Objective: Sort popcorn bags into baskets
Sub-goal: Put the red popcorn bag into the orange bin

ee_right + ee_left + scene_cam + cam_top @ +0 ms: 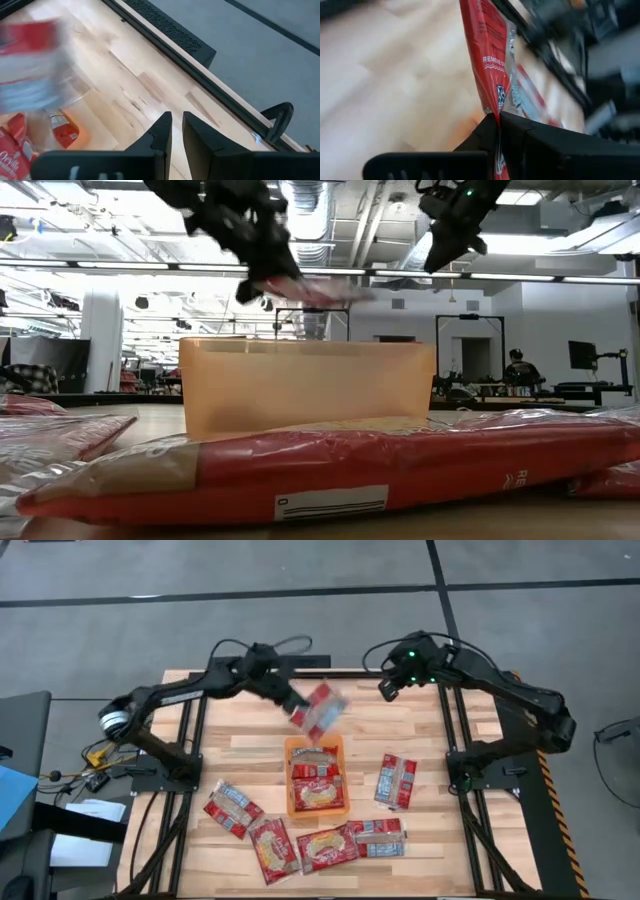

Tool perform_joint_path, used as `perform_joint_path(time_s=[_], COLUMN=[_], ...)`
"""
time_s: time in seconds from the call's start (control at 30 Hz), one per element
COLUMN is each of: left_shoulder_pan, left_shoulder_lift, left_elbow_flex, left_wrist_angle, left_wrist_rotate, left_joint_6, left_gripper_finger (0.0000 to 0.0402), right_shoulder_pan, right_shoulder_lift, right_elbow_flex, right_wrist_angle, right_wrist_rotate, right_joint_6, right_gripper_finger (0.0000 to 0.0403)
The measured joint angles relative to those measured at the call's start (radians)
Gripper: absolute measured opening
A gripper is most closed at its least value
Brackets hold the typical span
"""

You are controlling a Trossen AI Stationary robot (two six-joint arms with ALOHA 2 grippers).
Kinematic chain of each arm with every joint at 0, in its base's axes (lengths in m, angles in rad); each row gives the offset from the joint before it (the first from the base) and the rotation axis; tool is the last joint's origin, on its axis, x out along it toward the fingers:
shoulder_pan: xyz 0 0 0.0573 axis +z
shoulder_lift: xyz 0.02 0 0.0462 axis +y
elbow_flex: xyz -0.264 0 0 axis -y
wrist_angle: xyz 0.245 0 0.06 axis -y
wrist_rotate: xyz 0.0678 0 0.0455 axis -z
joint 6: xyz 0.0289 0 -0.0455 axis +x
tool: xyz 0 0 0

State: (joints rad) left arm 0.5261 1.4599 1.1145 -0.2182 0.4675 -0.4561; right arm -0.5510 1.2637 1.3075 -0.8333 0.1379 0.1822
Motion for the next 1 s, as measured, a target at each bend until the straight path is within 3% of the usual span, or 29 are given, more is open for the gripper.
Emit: perform_joint_path(time_s=[0.1,0.2,0.33,0.47,0.6,0.8,1.0], left_shoulder_pan=[-0.123,-0.272,-0.453,-0.537,-0.555,-0.561,-0.562], left_shoulder_lift=[-0.082,-0.122,-0.112,-0.059,0.011,0.107,0.146], left_elbow_flex=[0.000,0.000,0.000,0.000,0.000,0.000,0.000], left_wrist_angle=[-0.116,-0.189,-0.231,-0.226,-0.225,-0.152,-0.124], left_wrist_rotate=[-0.040,-0.145,-0.325,-0.427,-0.419,-0.323,-0.278], left_joint_6=[0.049,0.073,0.122,0.165,0.199,0.249,0.280], left_gripper_finger=[0.0000,0.0000,0.0000,0.0000,0.0000,0.0000,0.0000], right_shoulder_pan=[0.000,0.000,0.000,0.001,0.001,0.001,0.000], right_shoulder_lift=[-0.024,-0.040,-0.039,-0.039,-0.039,-0.039,-0.039], right_elbow_flex=[-0.007,-0.021,-0.023,-0.023,-0.023,-0.023,-0.023], right_wrist_angle=[-0.020,-0.023,-0.027,-0.026,-0.026,-0.027,-0.027], right_wrist_rotate=[0.001,0.002,0.002,0.000,-0.001,-0.001,-0.002], right_joint_6=[0.000,0.001,0.001,0.001,0.001,-0.004,-0.022], right_gripper_finger=[0.0070,0.0070,0.0070,0.0070,0.0070,0.0070,0.0070])
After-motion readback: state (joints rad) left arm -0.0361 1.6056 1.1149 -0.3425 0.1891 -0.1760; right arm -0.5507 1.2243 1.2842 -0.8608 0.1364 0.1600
